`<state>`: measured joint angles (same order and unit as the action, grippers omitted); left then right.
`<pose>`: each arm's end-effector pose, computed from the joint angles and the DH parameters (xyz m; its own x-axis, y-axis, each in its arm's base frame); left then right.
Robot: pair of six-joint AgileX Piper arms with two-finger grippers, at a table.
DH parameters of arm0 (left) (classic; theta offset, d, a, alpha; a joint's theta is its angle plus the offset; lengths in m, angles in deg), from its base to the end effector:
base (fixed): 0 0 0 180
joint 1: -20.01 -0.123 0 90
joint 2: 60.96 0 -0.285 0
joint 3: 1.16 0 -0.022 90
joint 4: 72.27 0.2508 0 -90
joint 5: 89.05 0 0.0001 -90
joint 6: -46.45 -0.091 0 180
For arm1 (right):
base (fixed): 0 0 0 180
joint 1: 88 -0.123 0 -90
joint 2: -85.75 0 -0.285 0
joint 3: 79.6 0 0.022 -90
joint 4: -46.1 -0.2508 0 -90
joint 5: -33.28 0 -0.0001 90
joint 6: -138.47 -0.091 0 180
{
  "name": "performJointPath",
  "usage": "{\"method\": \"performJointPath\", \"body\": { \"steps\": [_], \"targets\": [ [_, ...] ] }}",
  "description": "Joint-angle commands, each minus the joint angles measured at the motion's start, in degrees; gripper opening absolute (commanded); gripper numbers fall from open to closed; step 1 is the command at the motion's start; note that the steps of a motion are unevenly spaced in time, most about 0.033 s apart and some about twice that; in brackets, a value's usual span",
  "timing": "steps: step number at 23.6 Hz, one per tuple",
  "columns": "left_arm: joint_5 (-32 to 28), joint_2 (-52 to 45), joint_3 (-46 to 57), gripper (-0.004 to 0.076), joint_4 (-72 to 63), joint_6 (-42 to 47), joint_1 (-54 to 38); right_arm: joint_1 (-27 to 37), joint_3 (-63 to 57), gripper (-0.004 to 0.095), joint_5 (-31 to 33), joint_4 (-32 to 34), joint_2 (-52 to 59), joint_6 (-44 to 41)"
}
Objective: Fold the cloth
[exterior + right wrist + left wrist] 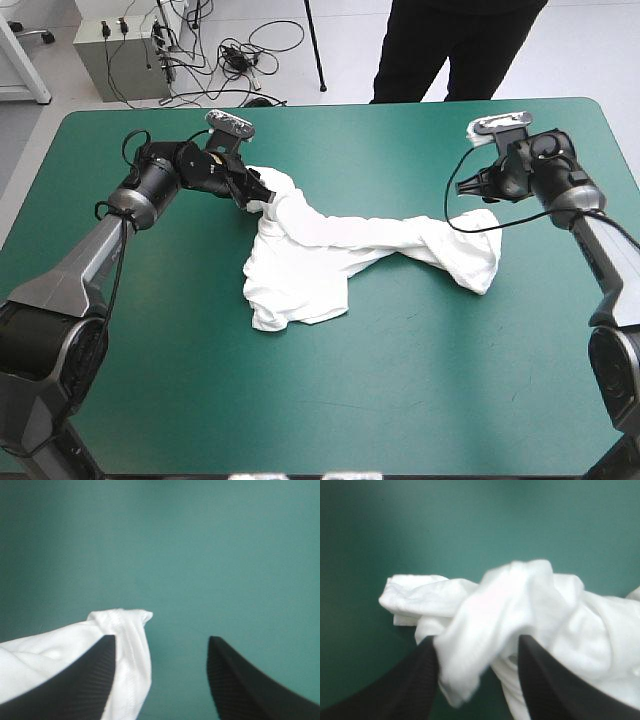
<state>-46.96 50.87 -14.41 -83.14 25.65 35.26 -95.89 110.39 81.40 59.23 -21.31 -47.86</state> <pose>0.3974 -0.1203 0.3025 -0.6482 0.4026 -0.6464 0.4935 0.8685 0.0461 0.3857 0.0379 0.3134 -0.8033 -0.1551 -0.5750 -0.0733 0.9839 -0.1630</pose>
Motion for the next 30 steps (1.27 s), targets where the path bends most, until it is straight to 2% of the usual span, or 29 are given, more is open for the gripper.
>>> {"method": "performJointPath", "body": {
  "steps": [1, 7, 8, 9, 14, 17, 21, 23, 30],
  "targets": [
    [5.09, -3.81, -6.08, 0.0503, 2.09, 1.92, 0.13, 2.7, 5.84, 0.0743, 3.03, 0.74, 3.2, -1.04],
    [19.69, -9.79, -8.17, 0.0499, 3.16, 3.58, 0.13, 3.82, 7.45, 0.0743, 8.58, -3.26, 9.1, 2.59],
    [24.08, -11.67, -8.08, 0.0499, 3.16, 5.19, 0.13, 3.82, 7.45, 0.0743, 10.47, -4.05, 11.57, 3.54],
    [25.31, -12.68, -8.05, 0.0499, 3.16, 6.36, 0.13, 3.82, 7.34, 0.0743, 11.33, -4.35, 12.61, 3.54],
    [24.91, -17.58, -3.02, 0.0499, 2.56, 9.94, 0.13, 3.82, 7.26, 0.0743, 14.73, -5.17, 19.21, 3.94],
    [24.63, -19.48, 5.15, 0.0499, 2.3, 11.04, 0.6, 3.82, 7.26, 0.0743, 15.78, -6.05, 23.71, 3.94],
    [21.69, -19.52, 13.71, 0.0499, 4.97, 12.65, 6.35, 3.35, 5.5, 0.0742, 16.79, -6.36, 29.26, 3.94],
    [18.39, -18.53, 16.57, 0.0499, 9.32, 16.66, 10.14, 2.43, 0.64, 0.0743, 16.06, -6.24, 32.32, 3.94],
    [16.38, -7.83, 17.8, 0.0496, 7.26, 16.65, 11.06, 1.56, -17.58, 0.0742, 13.89, -6.63, 41.36, 3.77]
  ]
}}
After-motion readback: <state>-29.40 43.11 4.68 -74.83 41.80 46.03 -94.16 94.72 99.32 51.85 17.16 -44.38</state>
